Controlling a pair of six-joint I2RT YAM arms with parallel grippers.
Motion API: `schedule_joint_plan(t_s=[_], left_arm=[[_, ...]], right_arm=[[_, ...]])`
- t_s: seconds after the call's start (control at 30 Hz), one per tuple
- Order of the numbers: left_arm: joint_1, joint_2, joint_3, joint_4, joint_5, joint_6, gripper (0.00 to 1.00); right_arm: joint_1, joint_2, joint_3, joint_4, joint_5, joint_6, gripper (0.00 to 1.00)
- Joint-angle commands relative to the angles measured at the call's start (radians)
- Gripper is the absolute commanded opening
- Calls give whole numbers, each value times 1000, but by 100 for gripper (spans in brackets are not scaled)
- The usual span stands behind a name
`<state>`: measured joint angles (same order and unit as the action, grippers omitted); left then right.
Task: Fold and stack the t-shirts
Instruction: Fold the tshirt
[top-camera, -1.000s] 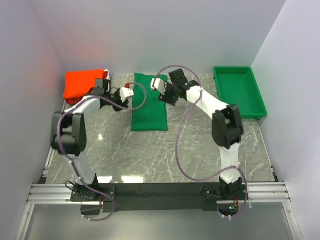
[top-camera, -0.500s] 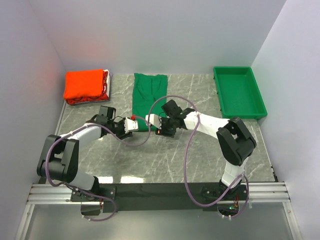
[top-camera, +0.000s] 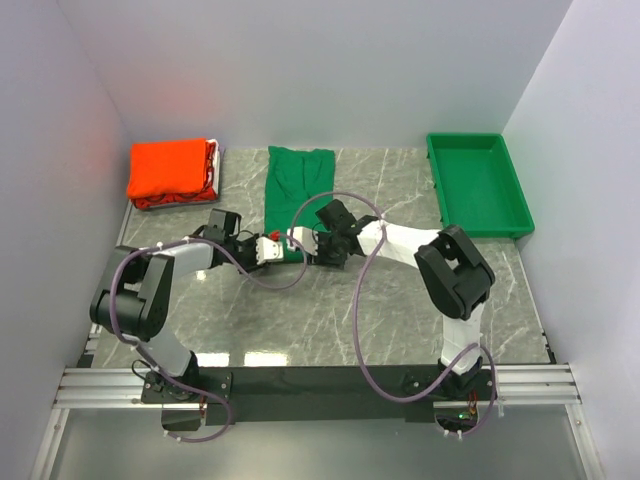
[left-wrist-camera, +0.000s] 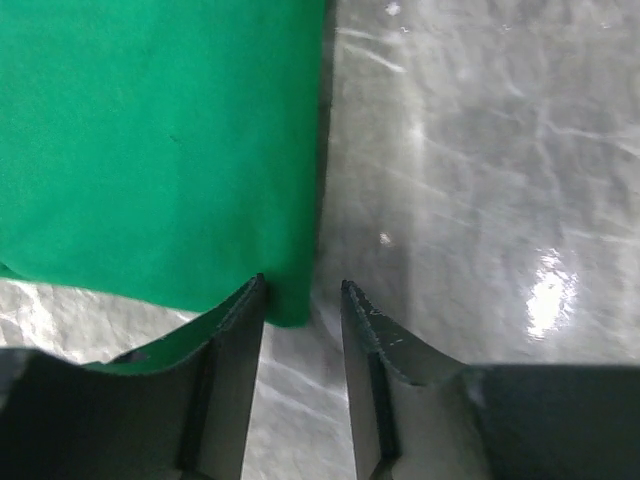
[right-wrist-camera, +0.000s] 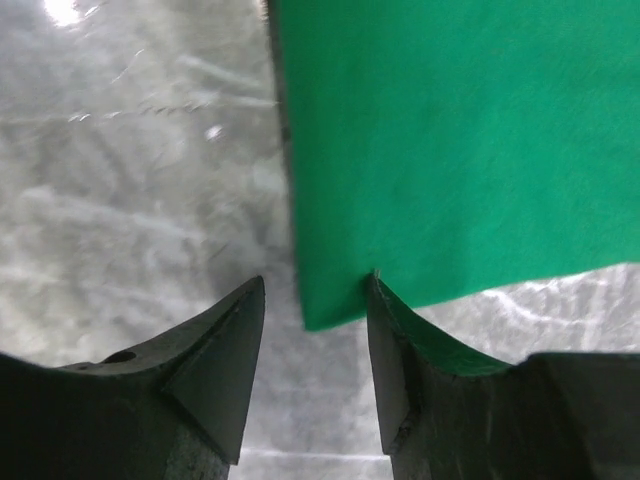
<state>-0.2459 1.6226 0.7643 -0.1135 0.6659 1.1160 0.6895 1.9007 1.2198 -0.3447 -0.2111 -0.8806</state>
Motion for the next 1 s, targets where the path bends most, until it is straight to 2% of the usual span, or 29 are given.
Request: schedule_joint_plan(t_s=[0.0, 0.07, 0.13, 0.17, 0.2, 0.23, 0.27, 0.3, 0.33, 0.37, 0.67, 0.97], left_arm=[[-4, 37, 59, 20, -8, 39, 41], [-4, 48, 73, 14, -15, 44, 38], [-4, 59, 76, 9, -20, 57, 34], [-4, 62, 78, 6, -22, 61, 28], [-4, 66, 81, 5, -23, 64, 24], [-4, 68, 84, -8, -23, 64, 15], [-4, 66, 89, -14, -22, 64, 12], [-4, 59, 90, -21, -19, 61, 9], [-4, 53, 90, -35, -15, 61, 2], [-4, 43, 92, -47, -6, 64, 1], [-4, -125, 67, -235, 84, 84, 1], [-6, -380, 12, -535, 175, 168, 1]], right_arm=[[7, 38, 70, -8, 41, -26, 49], [8, 64, 93, -22, 50, -34, 46], [7, 80, 112, -39, 58, -37, 38], [7, 84, 118, -46, 58, -37, 34], [5, 87, 122, -54, 58, -40, 18], [7, 90, 127, -56, 61, -40, 10], [5, 89, 129, -57, 62, -37, 3], [7, 87, 132, -62, 64, -34, 0], [5, 78, 135, -69, 58, -31, 0], [5, 71, 136, -76, 50, -21, 0], [16, -84, 93, -180, -16, 26, 0], [53, -297, 35, -361, -105, 63, 0]])
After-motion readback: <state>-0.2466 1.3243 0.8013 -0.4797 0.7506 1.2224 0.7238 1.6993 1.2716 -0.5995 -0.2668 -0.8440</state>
